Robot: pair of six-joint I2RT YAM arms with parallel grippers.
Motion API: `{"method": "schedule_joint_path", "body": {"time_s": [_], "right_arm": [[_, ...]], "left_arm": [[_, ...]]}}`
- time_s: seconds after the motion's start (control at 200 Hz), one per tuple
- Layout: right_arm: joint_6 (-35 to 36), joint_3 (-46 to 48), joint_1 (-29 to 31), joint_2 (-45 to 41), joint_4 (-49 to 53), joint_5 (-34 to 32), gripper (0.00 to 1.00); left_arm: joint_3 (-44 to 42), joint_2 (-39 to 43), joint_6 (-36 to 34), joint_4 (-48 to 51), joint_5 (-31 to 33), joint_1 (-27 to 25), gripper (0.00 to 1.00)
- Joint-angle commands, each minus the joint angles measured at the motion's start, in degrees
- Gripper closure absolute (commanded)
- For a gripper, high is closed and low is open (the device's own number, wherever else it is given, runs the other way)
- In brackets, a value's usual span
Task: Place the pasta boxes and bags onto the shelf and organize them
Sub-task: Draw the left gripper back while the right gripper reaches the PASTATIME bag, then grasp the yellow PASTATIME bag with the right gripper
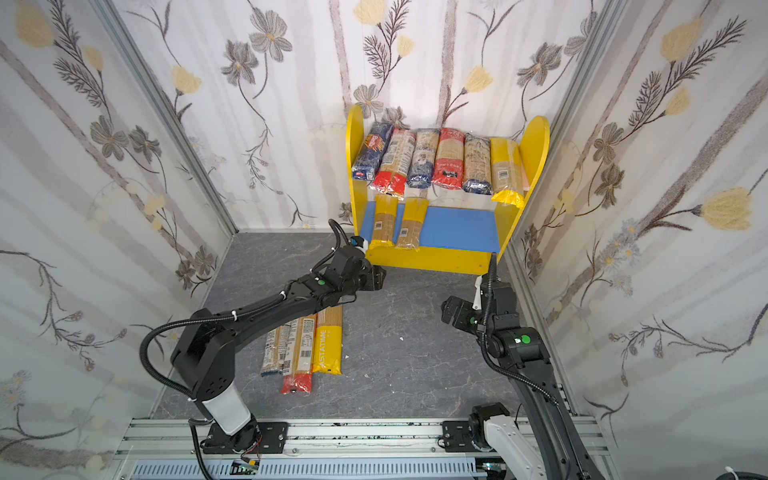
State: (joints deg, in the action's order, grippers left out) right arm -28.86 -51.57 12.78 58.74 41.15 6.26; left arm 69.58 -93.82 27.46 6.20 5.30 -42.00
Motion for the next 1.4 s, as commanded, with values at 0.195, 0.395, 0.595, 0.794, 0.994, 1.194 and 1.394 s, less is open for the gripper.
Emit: {"method": "schedule_joint_path", "body": {"time_s": [0.195, 0.395, 0.595, 0.794, 0.994, 1.194, 1.394], "right_arm": [[-3.78, -2.24, 16.40, 14.37, -12.78, -1.75, 0.00], [-1.63, -12.38, 25.35, 32.10, -12.08, -1.35, 0.00], [1.00, -23.42, 32.21, 47.07, -8.61, -0.42, 0.00], [2.91, -33.35, 38.13, 56.93, -2.73, 0.59, 0.00], [2.13, -37.71, 41.38, 64.33, -1.17, -0.03, 0.00], [-0.35, -43.68, 45.33, 69.58, 2.52, -1.06, 0.00], [-0.97, -50.38, 48.15, 74.97, 7.49, -2.66, 0.00]], "left_arm": [[-25.58, 28.00, 10.71, 1.94, 9.20, 4.05, 0.25], [-29.37, 39.39, 13.88, 15.19, 10.55, 8.47, 0.23], [-27.63, 46.65, 14.03, 24.67, 11.66, 11.65, 0.14], [-22.32, 41.15, 6.28, 27.53, 4.48, 20.82, 0.00], [-16.41, 38.89, -0.01, 28.05, 3.77, 25.60, 0.00], [-14.29, 38.12, -2.92, 28.08, 2.07, 28.53, 0.00], [-13.59, 37.98, -5.40, 28.09, 2.93, 28.94, 0.00]]}}
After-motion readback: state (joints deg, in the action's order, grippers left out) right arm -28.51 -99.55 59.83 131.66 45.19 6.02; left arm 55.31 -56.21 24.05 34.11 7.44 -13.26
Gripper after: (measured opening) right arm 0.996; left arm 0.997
